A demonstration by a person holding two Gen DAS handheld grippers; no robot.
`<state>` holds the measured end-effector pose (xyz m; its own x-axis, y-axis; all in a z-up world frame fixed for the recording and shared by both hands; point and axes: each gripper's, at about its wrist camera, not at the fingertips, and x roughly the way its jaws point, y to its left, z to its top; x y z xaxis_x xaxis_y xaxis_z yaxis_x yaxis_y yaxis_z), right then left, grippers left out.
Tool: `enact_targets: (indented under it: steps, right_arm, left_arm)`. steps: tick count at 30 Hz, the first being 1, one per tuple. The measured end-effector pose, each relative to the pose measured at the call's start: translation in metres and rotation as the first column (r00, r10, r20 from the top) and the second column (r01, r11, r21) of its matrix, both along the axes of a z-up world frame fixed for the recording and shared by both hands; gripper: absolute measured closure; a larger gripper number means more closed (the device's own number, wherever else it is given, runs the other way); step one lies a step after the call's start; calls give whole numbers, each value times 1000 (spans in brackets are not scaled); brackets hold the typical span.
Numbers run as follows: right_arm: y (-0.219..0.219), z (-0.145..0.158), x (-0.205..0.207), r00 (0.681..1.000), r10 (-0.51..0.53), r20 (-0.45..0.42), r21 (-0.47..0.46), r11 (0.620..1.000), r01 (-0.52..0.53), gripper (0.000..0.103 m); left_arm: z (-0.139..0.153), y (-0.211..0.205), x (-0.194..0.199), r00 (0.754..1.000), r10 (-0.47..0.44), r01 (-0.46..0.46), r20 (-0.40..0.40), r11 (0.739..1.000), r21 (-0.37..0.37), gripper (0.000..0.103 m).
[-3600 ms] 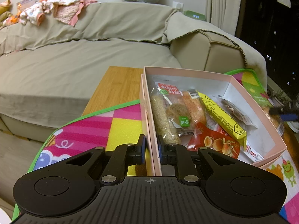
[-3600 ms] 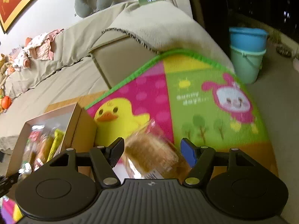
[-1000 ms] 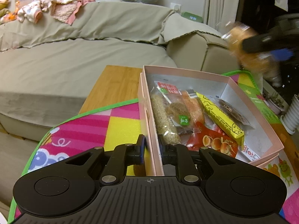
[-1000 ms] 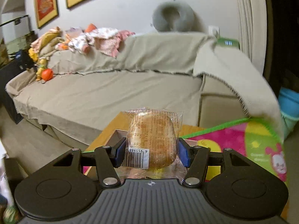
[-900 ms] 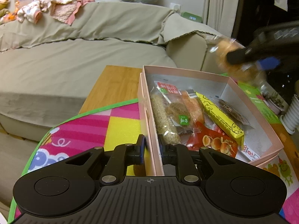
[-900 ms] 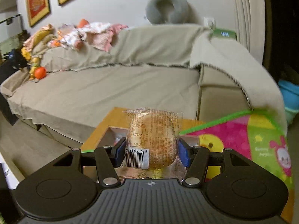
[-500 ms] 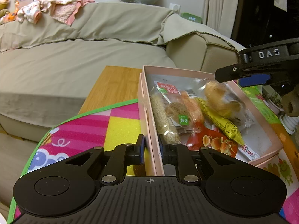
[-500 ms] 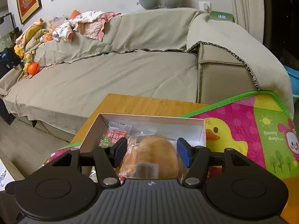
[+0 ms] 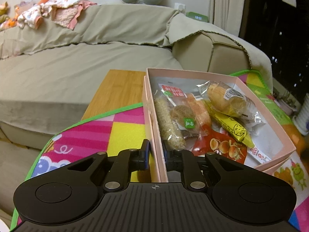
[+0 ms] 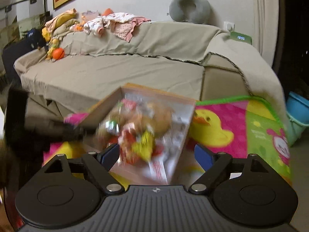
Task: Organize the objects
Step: 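Release the pink box wall with the left gripper while the right gripper withdraws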
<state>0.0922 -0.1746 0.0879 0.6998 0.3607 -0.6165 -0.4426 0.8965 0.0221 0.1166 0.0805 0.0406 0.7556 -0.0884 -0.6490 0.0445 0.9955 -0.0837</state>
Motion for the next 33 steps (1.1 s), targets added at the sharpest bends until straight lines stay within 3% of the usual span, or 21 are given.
enact_targets:
  steps: [4,7,8,9,11,13,15,16,18,20,24,25,26,29,33]
  right_arm:
    - [-8,-31,-16,998,-59,-39,-19,998,58,19]
    - [-14,-51,-2,987,-151,-53,-29,988,150,33]
    - [-18,-55,5,981,-188,-55,-21,982,187,32]
    - [-23,-57,15,972,-229,-59,-6,973,229,32]
    - [-31,-59,27,962,-265,-71,36,963,268,32]
    - [-33,-61,34,956,-289,-57,43,956,292,32]
    - [-32,-63,37,951,-306,-35,36,951,308,32]
    - [-31,-63,35,951,-308,-29,39,950,309,32]
    - [-30,-64,34,946,-324,-14,32,946,324,32]
    - [-31,-62,30,940,-340,1,34,940,340,20]
    - [-35,-55,8,933,-360,5,40,932,360,8]
    - [-37,-55,5,933,-361,-6,37,932,361,0]
    - [-38,-55,-1,931,-364,-16,37,930,365,0]
    - [-36,-58,-26,935,-351,-57,25,936,352,0]
    - [-21,-71,-53,941,-333,-65,-16,943,333,0]
  left_arm:
    - [0,-24,17,1000,-31,31,-4,999,-14,87]
    - [-2,-43,44,997,-75,75,3,995,-62,88]
    - [-4,-50,56,996,-90,91,7,994,-64,89]
    - [-7,-54,63,995,-96,97,13,994,-48,89]
    - [-9,-58,72,993,-111,111,40,994,2,79]
    - [-9,-57,73,994,-90,86,56,994,66,39]
    - [-11,-49,74,995,-57,49,76,994,100,13]
    - [-10,-47,74,996,-44,35,81,993,111,6]
    - [-5,-42,73,995,-29,18,93,993,119,7]
    - [5,-40,63,992,-34,20,121,994,111,9]
    - [36,-39,6,968,-37,9,249,994,111,13]
    - [41,-40,-8,963,-46,19,265,994,105,13]
    - [43,-41,-22,961,-56,29,270,994,101,13]
    - [32,-52,-63,970,-76,51,232,993,110,13]
    - [-3,-66,-96,988,-93,81,125,992,102,12]
